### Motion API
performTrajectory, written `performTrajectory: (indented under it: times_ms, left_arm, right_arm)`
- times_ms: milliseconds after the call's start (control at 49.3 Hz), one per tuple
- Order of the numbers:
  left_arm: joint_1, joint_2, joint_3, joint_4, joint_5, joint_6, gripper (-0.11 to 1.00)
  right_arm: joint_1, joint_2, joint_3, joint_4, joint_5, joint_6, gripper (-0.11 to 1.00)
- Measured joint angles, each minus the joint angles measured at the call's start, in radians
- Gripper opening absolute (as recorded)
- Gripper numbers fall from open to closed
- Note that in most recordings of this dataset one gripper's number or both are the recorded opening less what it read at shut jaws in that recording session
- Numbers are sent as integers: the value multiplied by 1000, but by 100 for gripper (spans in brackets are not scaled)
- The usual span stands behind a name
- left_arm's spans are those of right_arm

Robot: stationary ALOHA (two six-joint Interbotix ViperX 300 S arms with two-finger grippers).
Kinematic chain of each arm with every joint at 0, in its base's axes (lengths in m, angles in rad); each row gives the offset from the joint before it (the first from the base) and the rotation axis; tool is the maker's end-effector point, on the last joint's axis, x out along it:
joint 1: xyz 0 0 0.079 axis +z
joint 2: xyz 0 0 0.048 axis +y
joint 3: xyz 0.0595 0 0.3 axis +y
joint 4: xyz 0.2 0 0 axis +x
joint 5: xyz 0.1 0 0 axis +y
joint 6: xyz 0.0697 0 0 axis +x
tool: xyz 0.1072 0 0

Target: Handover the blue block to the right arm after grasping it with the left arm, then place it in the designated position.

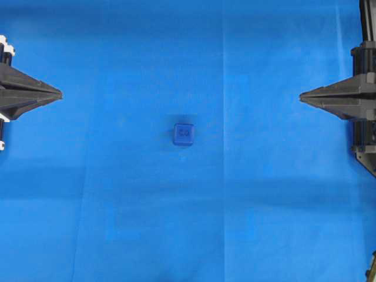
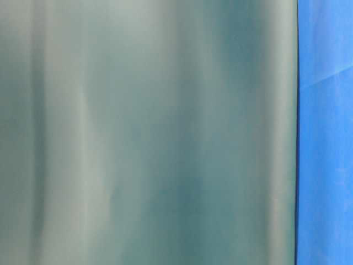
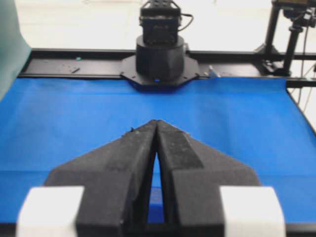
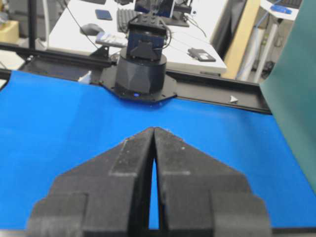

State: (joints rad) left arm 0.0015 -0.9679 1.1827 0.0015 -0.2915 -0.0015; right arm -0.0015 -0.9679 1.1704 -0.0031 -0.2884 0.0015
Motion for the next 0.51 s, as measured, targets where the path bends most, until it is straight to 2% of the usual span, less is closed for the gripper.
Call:
performTrajectory:
  times_ms: [102,508]
  left_arm:
    - [-2,2,0,0,0,-6,0]
    - [-3,0,0,2,2,3,0]
  right_arm:
    - [-2,9,-2,2,0,0,-2]
    - [-9,41,-8,0,6,0,-2]
